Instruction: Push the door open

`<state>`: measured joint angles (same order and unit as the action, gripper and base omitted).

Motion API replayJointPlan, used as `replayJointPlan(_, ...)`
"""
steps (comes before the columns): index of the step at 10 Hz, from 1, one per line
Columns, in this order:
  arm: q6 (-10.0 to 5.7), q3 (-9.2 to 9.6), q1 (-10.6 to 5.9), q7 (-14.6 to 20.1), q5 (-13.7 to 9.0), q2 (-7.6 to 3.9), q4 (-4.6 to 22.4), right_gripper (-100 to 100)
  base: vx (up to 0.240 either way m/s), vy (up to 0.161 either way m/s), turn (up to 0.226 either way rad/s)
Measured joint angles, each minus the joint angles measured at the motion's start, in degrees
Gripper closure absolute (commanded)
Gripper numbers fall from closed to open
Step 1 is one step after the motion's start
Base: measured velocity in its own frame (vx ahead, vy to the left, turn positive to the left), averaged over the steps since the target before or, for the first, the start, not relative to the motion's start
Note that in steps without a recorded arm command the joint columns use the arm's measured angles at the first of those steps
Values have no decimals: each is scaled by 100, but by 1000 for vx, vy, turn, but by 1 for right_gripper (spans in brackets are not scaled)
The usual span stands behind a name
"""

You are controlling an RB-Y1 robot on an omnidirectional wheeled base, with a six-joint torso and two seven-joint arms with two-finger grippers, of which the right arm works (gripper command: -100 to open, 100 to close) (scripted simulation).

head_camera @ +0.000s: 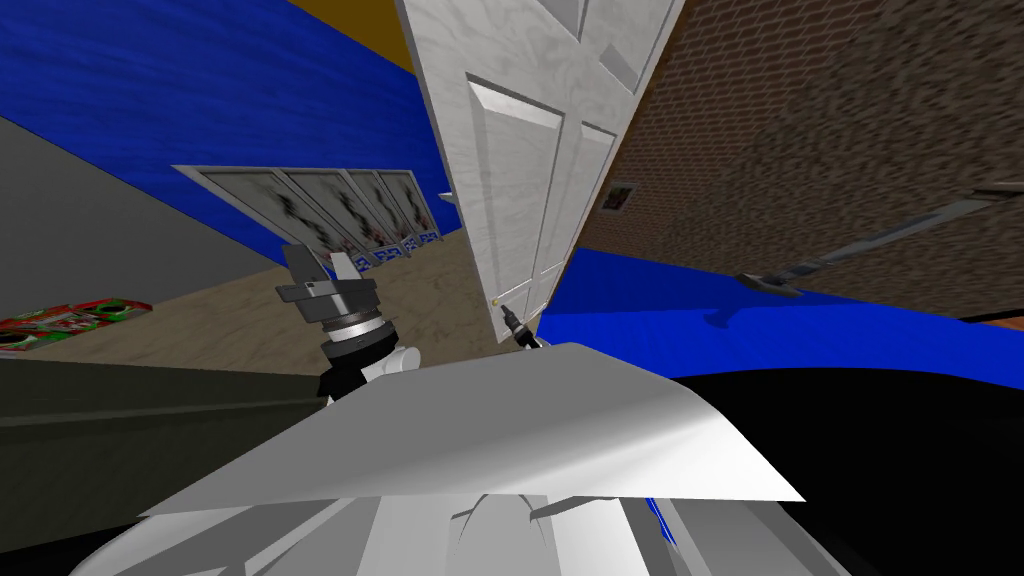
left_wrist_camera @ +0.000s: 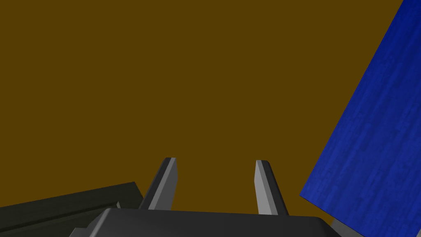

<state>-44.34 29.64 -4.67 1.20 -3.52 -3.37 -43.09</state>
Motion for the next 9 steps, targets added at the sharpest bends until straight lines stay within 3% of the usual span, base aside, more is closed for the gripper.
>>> replayJointPlan(3, -39, -42, 0, -27, -5, 41, 1, -100, 164, 88, 16)
replayJointPlan(4, -46, -42, 2, -29, -3, 45, -6, 100, -16, -6, -5)
replayJointPlan(9, -27, -41, 9, -29, -3, 37, 12, 100, -16, -9, 2)
